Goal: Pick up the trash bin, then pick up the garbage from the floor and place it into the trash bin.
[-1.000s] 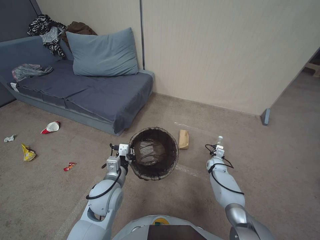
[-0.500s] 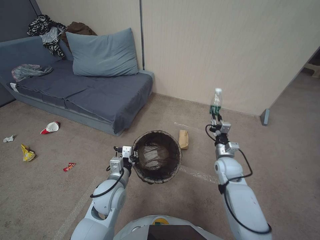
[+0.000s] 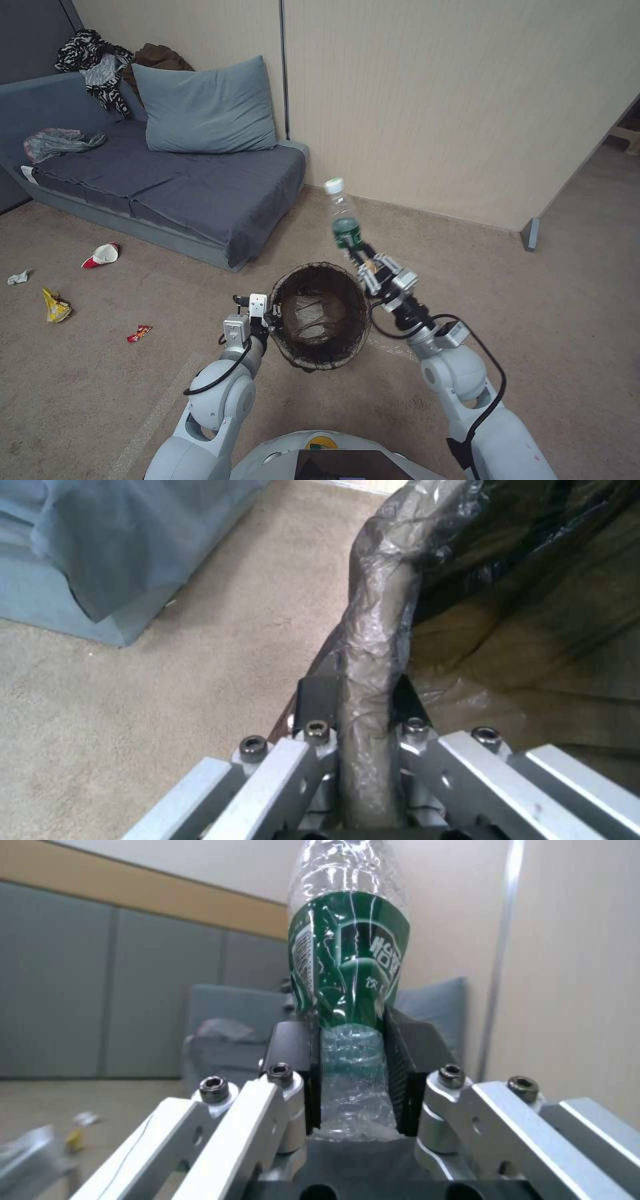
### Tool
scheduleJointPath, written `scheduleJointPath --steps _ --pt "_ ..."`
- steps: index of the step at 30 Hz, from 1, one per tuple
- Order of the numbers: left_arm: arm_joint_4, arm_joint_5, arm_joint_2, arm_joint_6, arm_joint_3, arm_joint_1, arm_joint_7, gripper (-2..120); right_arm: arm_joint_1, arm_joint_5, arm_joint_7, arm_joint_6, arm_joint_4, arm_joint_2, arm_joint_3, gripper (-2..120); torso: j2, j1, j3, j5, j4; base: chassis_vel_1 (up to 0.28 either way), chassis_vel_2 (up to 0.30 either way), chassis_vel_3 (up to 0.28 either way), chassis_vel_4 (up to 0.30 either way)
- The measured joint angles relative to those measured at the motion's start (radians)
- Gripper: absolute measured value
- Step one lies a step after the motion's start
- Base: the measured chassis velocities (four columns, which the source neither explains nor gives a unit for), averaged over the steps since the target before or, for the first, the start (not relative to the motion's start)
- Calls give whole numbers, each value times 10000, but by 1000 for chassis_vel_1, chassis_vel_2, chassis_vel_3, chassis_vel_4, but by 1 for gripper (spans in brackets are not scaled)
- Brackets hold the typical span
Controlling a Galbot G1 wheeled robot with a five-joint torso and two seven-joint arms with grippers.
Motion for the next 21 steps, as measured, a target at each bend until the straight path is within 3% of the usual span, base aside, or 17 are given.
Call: scheduleJointPath --steps 6,21 --pt "-30 0 -2 4 -15 -10 -1 3 -3 -340 101 -68 -313 -96 -668 19 0 0 0 0 0 0 0 0 0" --pt "-63 0 -4 8 -29 -18 0 3 -69 -737 182 -43 -811 -29 -1148 19 0 0 1 0 -2 0 0 0 0"
